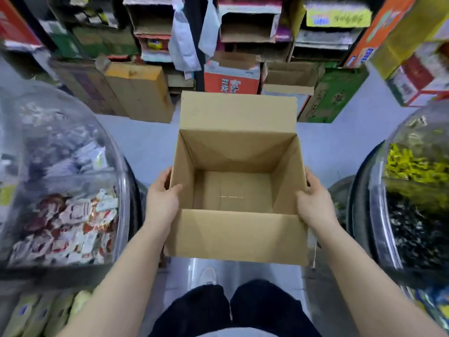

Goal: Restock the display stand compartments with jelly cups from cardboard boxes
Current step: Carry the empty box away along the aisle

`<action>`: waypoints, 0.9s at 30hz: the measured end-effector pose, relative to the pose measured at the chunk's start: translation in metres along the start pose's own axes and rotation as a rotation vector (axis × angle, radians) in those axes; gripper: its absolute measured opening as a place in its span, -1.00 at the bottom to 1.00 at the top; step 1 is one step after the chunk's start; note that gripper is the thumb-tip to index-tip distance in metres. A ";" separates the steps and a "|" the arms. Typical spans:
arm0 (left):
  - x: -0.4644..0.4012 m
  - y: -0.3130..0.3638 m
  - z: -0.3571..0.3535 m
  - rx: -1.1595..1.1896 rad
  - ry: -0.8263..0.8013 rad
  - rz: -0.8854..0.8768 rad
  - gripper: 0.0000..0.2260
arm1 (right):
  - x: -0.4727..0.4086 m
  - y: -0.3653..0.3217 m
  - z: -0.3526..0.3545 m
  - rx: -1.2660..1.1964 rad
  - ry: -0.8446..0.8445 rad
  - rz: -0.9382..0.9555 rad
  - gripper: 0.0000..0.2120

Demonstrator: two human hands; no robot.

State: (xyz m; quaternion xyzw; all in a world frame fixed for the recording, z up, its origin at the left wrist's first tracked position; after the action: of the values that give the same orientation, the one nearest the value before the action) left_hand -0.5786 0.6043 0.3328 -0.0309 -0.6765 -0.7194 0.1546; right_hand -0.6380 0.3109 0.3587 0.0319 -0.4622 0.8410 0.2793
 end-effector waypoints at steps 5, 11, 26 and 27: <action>-0.110 0.025 -0.064 -0.093 -0.078 0.012 -0.54 | -0.113 -0.034 0.008 -0.008 0.018 -0.034 -0.55; -0.235 0.016 -0.156 -0.098 -0.032 0.071 -0.49 | -0.278 -0.040 0.005 -0.006 -0.025 0.018 -0.58; -0.588 -0.182 -0.338 -0.273 -0.151 0.022 -0.54 | -0.704 0.080 -0.143 0.075 -0.075 0.041 -0.51; -0.611 -0.207 -0.347 -0.293 -0.171 0.010 -0.55 | -0.728 0.099 -0.160 0.068 -0.065 0.040 -0.52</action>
State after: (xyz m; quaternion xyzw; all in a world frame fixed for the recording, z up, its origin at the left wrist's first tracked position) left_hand 0.0045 0.3809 -0.0506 -0.1178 -0.5748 -0.8043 0.0939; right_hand -0.0412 0.0760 -0.0345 0.0594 -0.4426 0.8602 0.2460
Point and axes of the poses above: each hand's wrist, its own x-axis away from the middle knuckle, its own z-axis out of the back of the hand, y = z × x, the point moved 4 cm from there along -x, towards the middle knuckle, and after that the axes turned 3 degrees about x, right-handed, at the moved point
